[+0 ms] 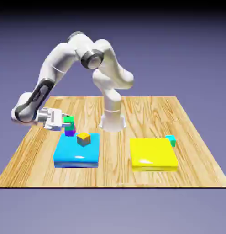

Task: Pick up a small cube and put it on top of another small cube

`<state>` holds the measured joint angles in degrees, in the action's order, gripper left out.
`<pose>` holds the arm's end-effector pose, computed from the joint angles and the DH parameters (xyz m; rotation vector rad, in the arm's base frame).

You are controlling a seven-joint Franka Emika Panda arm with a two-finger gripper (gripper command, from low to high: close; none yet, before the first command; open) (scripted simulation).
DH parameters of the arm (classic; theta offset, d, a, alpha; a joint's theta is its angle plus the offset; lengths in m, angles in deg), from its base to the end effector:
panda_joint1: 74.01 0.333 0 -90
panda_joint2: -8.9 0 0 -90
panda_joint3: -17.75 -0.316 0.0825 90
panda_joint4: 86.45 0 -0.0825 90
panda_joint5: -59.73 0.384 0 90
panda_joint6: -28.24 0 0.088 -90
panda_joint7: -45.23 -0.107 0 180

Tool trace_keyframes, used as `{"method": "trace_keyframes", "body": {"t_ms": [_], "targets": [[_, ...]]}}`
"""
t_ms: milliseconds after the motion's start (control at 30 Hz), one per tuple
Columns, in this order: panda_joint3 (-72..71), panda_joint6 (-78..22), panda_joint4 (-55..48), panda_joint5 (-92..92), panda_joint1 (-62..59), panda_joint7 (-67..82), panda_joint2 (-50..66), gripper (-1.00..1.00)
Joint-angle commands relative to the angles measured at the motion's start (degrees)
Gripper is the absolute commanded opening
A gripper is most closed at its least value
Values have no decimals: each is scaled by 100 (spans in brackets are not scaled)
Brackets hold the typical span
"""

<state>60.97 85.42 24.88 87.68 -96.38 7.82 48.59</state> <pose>0.2422 -0.3753 0.2028 -1.0248 1.9195 1.7141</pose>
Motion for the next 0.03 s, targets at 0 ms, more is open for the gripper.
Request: {"method": "trace_keyframes", "body": {"t_ms": [0], "targets": [[4, -137, -191, -27, -79, -10, 45, 100]]}}
